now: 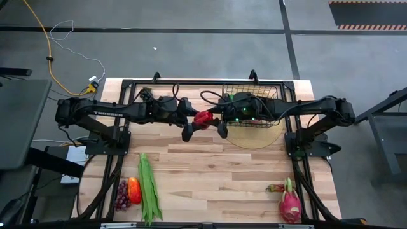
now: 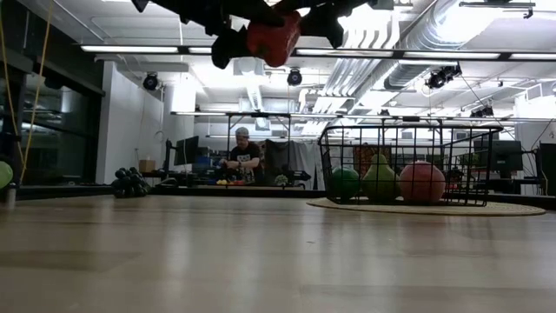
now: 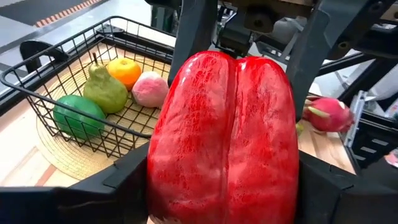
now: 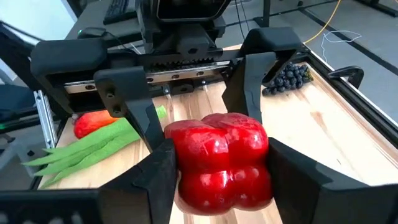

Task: Build produce basket
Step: Put the red bell pepper into the black wire basket

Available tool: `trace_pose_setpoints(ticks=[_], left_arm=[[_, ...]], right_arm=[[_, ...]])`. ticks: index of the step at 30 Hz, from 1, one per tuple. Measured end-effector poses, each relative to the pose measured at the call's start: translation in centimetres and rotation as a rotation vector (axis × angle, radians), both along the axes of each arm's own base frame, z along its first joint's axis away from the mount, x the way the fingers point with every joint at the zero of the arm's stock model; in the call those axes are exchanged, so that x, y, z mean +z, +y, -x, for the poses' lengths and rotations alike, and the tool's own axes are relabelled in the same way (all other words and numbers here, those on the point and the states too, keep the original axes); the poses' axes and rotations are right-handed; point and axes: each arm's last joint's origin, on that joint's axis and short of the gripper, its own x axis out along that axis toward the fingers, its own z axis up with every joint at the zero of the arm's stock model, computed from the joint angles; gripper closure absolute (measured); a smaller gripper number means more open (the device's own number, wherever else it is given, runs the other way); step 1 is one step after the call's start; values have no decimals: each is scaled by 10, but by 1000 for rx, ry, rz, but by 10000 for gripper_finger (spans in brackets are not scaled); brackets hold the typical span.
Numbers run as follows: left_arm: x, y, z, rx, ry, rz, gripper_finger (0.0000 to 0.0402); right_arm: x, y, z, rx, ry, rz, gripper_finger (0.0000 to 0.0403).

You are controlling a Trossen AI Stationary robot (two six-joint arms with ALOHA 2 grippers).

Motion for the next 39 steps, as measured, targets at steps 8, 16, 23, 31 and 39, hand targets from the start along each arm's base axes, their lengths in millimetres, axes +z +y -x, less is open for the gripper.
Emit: trace_pose_setpoints(ticks=[8,16,23,31,39], left_arm=[[46,15,13,-80,128,-17,62],[101,17,46,-31,175,-84,50],[136,-2,104,120,-56,-178,51],[110,-19,148,237,-327,-126,51],[92,-20,152,279,-370,-36,51]], right_arm=[[17,-17,29,-64,29,23,210],[40,-26,85,-183,110,92,212],[45,-24,127,-289,227,120,212],[22,-37,121,-299,429,118,212],[-54,-70,106,-287,475,29,212]])
